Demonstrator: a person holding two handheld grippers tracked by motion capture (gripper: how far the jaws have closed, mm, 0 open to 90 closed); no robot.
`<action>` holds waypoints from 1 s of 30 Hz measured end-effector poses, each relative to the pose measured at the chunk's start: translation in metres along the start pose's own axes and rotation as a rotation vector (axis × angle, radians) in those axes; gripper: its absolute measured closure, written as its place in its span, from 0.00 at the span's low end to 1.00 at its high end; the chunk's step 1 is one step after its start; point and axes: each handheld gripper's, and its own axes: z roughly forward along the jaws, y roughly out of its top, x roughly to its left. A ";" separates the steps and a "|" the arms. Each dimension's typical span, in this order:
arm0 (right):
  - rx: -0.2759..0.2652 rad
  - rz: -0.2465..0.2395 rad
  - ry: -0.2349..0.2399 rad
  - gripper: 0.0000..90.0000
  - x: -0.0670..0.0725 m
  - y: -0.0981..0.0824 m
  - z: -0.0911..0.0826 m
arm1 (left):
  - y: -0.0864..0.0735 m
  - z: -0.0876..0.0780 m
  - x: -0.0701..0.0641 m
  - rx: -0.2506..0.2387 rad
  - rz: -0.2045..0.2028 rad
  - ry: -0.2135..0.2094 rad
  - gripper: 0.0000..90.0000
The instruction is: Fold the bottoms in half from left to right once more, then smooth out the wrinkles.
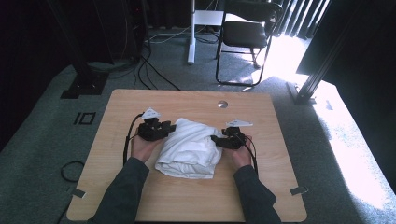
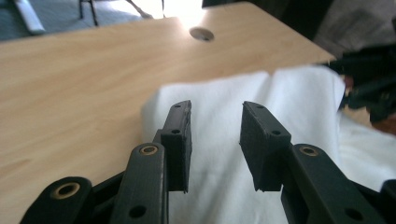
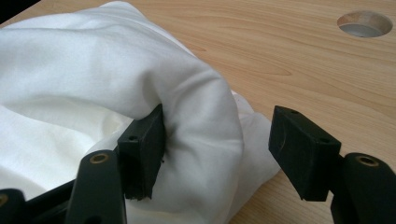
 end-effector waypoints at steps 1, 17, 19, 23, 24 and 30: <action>0.000 0.001 0.001 0.40 0.000 0.000 0.000 | -0.003 0.004 -0.001 0.007 0.004 -0.009 0.72; 0.024 -0.001 -0.031 0.38 -0.012 -0.003 0.007 | -0.029 0.033 -0.015 0.031 -0.015 -0.014 0.71; 0.034 -0.003 -0.039 0.36 -0.014 -0.001 0.010 | -0.029 0.034 -0.016 0.028 -0.028 -0.012 0.70; 0.027 -0.018 -0.050 0.37 -0.013 0.005 0.001 | -0.030 0.034 -0.018 0.030 -0.031 0.001 0.70; 0.018 -0.026 -0.057 0.39 -0.011 0.007 -0.004 | -0.030 0.034 -0.018 0.032 -0.032 0.004 0.70; -0.078 -0.077 -0.065 0.49 0.001 0.014 -0.047 | -0.032 0.034 -0.019 0.028 -0.045 0.019 0.70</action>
